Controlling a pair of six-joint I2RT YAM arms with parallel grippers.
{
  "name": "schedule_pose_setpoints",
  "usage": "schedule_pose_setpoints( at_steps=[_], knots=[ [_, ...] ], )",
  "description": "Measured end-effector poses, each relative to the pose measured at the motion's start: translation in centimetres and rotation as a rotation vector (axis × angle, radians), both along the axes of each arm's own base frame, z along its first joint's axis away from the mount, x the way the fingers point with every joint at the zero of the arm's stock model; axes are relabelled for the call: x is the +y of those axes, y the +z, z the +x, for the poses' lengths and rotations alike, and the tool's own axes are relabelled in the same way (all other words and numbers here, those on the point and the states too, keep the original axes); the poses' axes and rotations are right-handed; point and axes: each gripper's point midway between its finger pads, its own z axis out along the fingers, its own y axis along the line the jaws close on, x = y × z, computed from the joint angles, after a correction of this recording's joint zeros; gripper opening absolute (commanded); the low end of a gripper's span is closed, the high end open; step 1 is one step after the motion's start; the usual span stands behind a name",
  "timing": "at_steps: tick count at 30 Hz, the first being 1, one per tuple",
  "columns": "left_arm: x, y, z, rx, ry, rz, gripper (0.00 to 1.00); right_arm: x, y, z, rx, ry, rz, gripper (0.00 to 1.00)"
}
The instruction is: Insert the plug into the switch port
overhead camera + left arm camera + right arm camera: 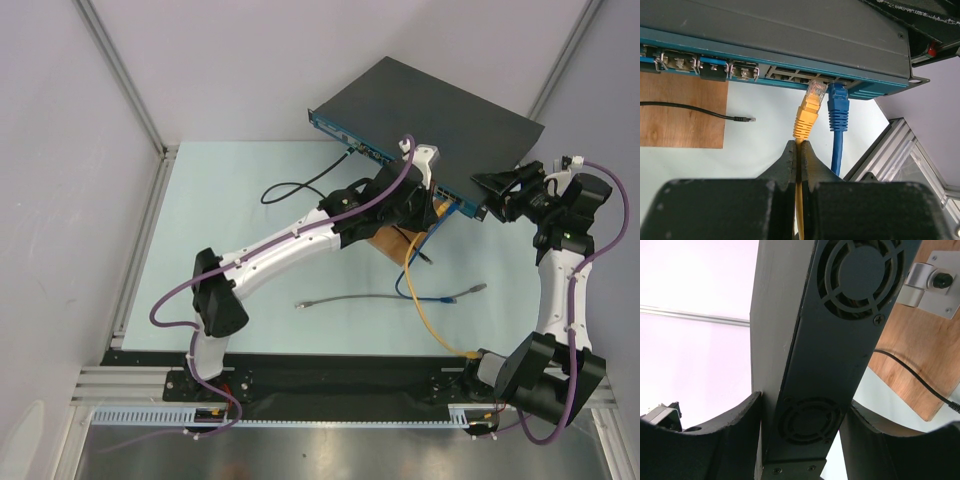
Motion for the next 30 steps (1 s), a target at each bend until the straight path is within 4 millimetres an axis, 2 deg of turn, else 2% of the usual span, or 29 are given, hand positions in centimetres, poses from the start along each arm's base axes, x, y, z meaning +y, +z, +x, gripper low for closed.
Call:
schedule_pose_setpoints(
  at_steps=[13,23,30],
  knots=[
    [0.2,0.7,-0.3,0.012,-0.017,-0.001,0.00,0.3,-0.1,-0.1,-0.006,-0.016,-0.055,0.00],
    [0.3,0.8,-0.5,0.090,-0.035,-0.044,0.00,0.4,-0.1,-0.2,-0.004,-0.022,-0.078,0.00],
    [0.3,2.2,-0.6,0.107,-0.034,-0.075,0.00,0.4,-0.1,-0.3,-0.005,-0.023,-0.088,0.00]
  ],
)
